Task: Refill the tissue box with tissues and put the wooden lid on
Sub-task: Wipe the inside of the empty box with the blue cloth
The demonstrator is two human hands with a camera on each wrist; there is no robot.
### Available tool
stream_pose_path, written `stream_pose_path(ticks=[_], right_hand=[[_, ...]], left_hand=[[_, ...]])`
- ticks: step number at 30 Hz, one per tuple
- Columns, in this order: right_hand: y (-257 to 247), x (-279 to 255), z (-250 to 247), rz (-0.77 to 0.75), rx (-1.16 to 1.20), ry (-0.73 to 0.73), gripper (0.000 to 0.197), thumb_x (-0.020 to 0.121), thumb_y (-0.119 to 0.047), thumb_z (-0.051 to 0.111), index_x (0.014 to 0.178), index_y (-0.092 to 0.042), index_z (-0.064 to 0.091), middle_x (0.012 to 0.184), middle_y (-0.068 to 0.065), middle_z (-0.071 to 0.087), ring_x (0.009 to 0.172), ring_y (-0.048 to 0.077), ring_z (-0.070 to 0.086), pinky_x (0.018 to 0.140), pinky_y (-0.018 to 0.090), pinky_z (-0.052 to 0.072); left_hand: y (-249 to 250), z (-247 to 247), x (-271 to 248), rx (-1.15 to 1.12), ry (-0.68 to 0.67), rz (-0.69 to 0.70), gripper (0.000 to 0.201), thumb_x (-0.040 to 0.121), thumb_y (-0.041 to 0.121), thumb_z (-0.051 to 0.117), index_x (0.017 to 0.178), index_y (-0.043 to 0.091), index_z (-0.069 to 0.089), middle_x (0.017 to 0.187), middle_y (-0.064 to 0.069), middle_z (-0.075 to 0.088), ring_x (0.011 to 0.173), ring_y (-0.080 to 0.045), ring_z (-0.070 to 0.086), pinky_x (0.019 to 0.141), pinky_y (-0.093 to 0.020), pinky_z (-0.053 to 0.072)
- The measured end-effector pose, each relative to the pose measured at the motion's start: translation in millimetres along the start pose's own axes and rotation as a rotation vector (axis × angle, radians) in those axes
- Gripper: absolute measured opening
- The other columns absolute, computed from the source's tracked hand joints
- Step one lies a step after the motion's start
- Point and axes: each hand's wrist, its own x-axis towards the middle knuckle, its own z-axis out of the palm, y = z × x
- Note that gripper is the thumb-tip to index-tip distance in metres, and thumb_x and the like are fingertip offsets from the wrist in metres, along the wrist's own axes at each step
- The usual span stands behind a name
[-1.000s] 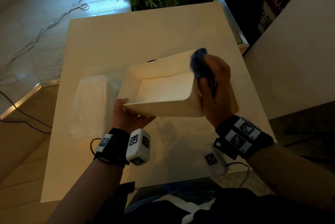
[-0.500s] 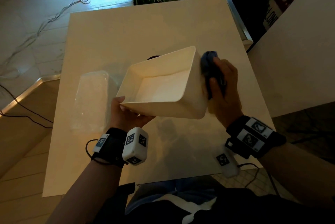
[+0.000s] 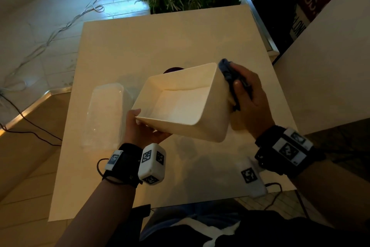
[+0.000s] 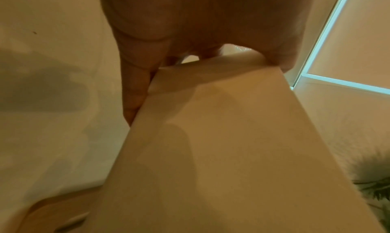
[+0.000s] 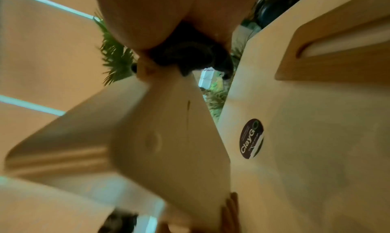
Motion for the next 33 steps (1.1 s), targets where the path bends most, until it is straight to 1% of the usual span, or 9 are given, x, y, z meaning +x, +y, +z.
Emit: stream_pose_path(ticks=[5,10,12,15,17,21,24,28,33], right_hand=[[-25.2,-24.4,2.4,-0.446,-0.073,-0.171,0.030,0.099,-0.028,0.040,0.122,-0.011,0.049,0.125,0.011,0.040,0.122,0.024,0.039,0.106,0.033,0.035],[-16.9,-7.8,-1.5,0.115,0.117,-0.071,0.036,0.098,-0.021,0.041,0.132,-0.012,0.049,0.135,0.009,0.050,0.127,0.016,0.047,0.109,0.043,0.039],[-20.9,-12.0,-3.2,0.268,0.275,-0.194,0.037,0.100,-0.027,0.039,0.130,-0.009,0.052,0.131,0.003,0.057,0.124,0.015,0.051,0.105,0.036,0.043],[-31.6,-23.4,-0.1,0.235,0.337,-0.289,0.053,0.092,-0.050,0.043,0.125,-0.011,0.055,0.127,0.002,0.059,0.122,0.018,0.054,0.099,0.026,0.045],[-36.4,-23.5,0.8,0.272,0.402,-0.248,0.057,0.083,-0.056,0.053,0.124,-0.016,0.057,0.127,0.001,0.061,0.121,0.017,0.056,0.097,0.026,0.047],[-36.8,-25.5,-9.9,0.468,0.487,-0.303,0.078,0.062,-0.076,0.061,0.125,-0.030,0.056,0.131,-0.004,0.059,0.115,0.013,0.059,0.079,0.022,0.055],[-39.0,-30.8,-10.0,0.469,0.321,-0.376,0.067,0.053,-0.075,0.067,0.113,-0.047,0.057,0.131,-0.007,0.052,0.112,0.009,0.055,0.080,0.022,0.051],[-31.2,-27.2,-3.9,0.553,0.389,-0.313,0.054,0.058,-0.055,0.064,0.110,-0.040,0.061,0.123,-0.007,0.056,0.108,0.009,0.057,0.076,0.024,0.052],[-24.1,-32.6,4.1,0.359,0.152,-0.263,0.057,0.069,-0.053,0.060,0.121,-0.031,0.054,0.127,-0.003,0.050,0.109,0.005,0.055,0.080,0.012,0.049]], left_hand=[[4.1,1.3,-0.9,-0.007,-0.043,0.040,0.032,0.081,0.035,0.039,0.097,0.013,0.054,0.101,-0.011,0.052,0.102,-0.035,0.050,0.089,-0.059,0.044],[7.9,-4.5,-3.7,0.106,-0.181,0.024,0.052,0.048,0.035,0.069,0.097,0.019,0.058,0.113,-0.010,0.051,0.108,-0.033,0.051,0.082,-0.052,0.050],[9.6,3.9,-7.5,0.216,-0.219,0.080,0.051,0.047,0.043,0.071,0.092,0.019,0.069,0.090,-0.007,0.068,0.085,-0.023,0.067,0.068,-0.037,0.057],[14.0,18.8,-7.9,0.300,-0.153,0.196,0.035,0.092,0.033,0.027,0.088,0.018,0.057,0.053,0.003,0.068,0.049,-0.012,0.066,0.043,-0.019,0.050],[13.8,23.8,-6.5,0.320,-0.138,0.205,0.041,0.096,0.025,0.012,0.088,0.017,0.051,0.050,0.003,0.067,0.046,-0.011,0.064,0.040,-0.018,0.048],[13.8,26.3,-4.9,0.315,-0.124,0.136,0.042,0.094,0.034,0.015,0.088,0.015,0.053,0.069,-0.008,0.065,0.063,-0.024,0.064,0.039,-0.023,0.051],[9.8,27.2,-5.5,0.342,-0.139,0.108,0.041,0.085,0.045,0.028,0.092,0.015,0.055,0.067,-0.008,0.069,0.058,-0.020,0.068,0.042,-0.024,0.053],[-8.2,22.5,-6.9,0.360,-0.133,0.010,0.050,0.081,0.058,0.045,0.102,0.017,0.064,0.094,-0.009,0.057,0.089,-0.026,0.057,0.076,-0.039,0.054],[-39.7,19.3,-22.5,0.539,-0.162,-0.120,0.039,0.093,0.028,0.049,0.131,0.027,0.041,0.113,-0.012,0.060,0.097,-0.033,0.062,0.068,-0.050,0.057]])
